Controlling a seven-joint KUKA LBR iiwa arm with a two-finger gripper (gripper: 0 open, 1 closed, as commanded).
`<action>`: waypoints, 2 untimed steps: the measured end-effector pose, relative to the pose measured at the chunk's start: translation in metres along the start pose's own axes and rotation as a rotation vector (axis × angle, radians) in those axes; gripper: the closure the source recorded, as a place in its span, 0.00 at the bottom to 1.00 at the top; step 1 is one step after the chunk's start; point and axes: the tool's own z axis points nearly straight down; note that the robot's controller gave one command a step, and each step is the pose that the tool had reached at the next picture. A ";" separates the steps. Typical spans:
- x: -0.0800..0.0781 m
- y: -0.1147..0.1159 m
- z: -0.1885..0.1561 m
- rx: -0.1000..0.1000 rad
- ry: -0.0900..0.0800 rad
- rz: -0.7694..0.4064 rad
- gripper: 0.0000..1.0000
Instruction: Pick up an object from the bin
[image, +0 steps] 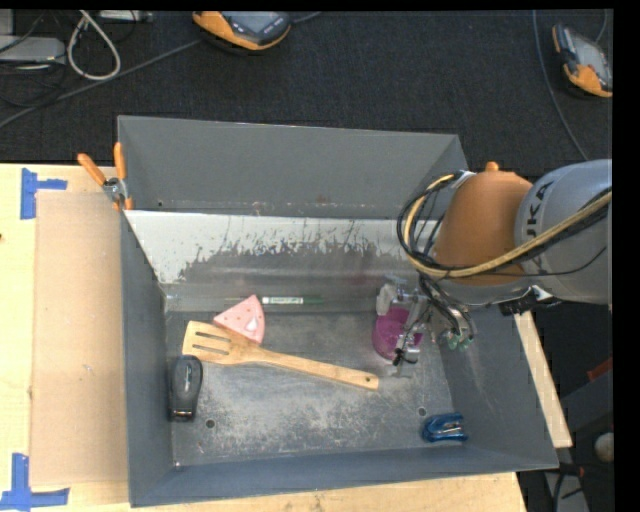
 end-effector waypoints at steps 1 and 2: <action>-0.010 0.004 -0.007 -0.001 0.002 -0.016 0.00; -0.019 -0.003 -0.006 -0.002 -0.001 0.066 0.00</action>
Offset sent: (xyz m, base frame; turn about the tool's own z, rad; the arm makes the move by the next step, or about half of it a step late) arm 0.0189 -0.0072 0.0070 0.0690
